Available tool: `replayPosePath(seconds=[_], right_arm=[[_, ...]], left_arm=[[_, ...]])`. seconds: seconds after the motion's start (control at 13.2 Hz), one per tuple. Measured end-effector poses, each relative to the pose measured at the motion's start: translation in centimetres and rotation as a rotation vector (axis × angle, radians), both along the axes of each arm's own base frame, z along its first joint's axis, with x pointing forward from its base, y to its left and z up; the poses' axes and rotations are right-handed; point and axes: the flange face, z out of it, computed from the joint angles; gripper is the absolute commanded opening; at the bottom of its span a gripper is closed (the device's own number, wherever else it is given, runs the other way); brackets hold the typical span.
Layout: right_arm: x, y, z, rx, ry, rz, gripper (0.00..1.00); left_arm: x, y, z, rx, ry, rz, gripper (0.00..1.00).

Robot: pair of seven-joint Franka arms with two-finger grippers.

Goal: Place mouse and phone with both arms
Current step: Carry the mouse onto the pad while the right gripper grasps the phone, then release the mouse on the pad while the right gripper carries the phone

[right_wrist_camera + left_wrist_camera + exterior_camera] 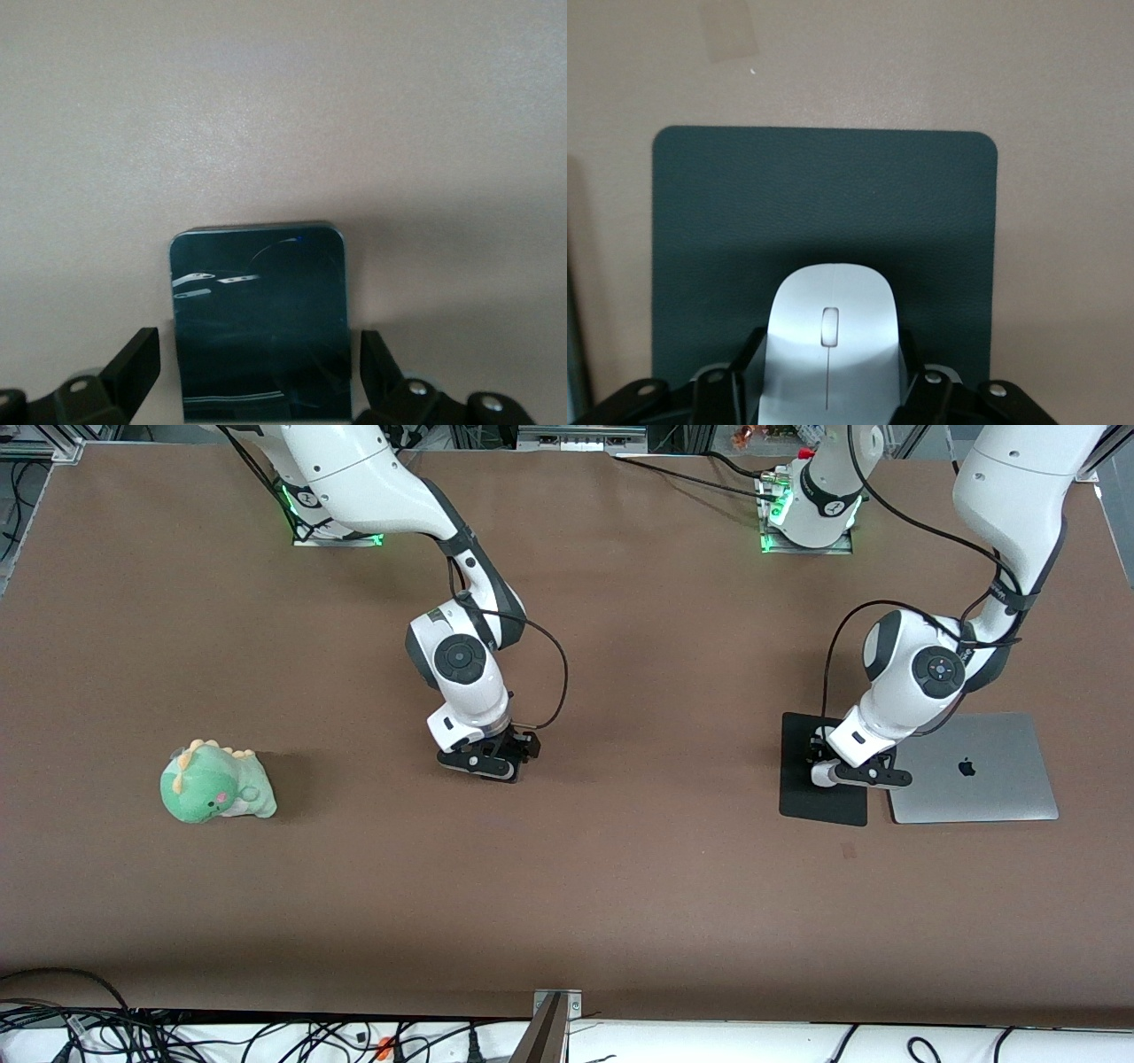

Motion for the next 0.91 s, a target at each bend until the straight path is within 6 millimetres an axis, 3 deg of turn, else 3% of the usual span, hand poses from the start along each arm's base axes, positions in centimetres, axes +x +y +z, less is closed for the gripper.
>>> replayPosePath(seconds=[0.08,0.3,0.46,0.61,0.76,0.91], right_arm=[[0.0,0.0,-0.1,-0.001,0.001,0.002,0.94],[-0.2,0.0,-0.5,-0.008,0.004,0.026,0.59],[-0.1,-0.1,-0.3,-0.009,0.002,0.034,0.46],[0.0,-0.2,-0.4,-0.014,0.001,0.067,0.44],[0.5,-1.0,-0.2,-0.037,0.007,0.124,0.43],[2.1,-4.3,1.2,-0.102,0.048,0.21,0.43]], left_arm=[[0.0,0.1,-0.2,-0.002,-0.002,0.002,1.0],[0.4,0.5,0.3,-0.001,-0.015,0.01,1.0],[1.2,0.8,2.0,0.019,0.005,0.012,1.0],[2.8,1.2,6.5,0.071,0.092,0.015,1.0],[4.7,1.4,12.8,0.122,0.177,0.023,1.0],[6.3,1.3,18.1,0.145,0.205,0.035,1.0]])
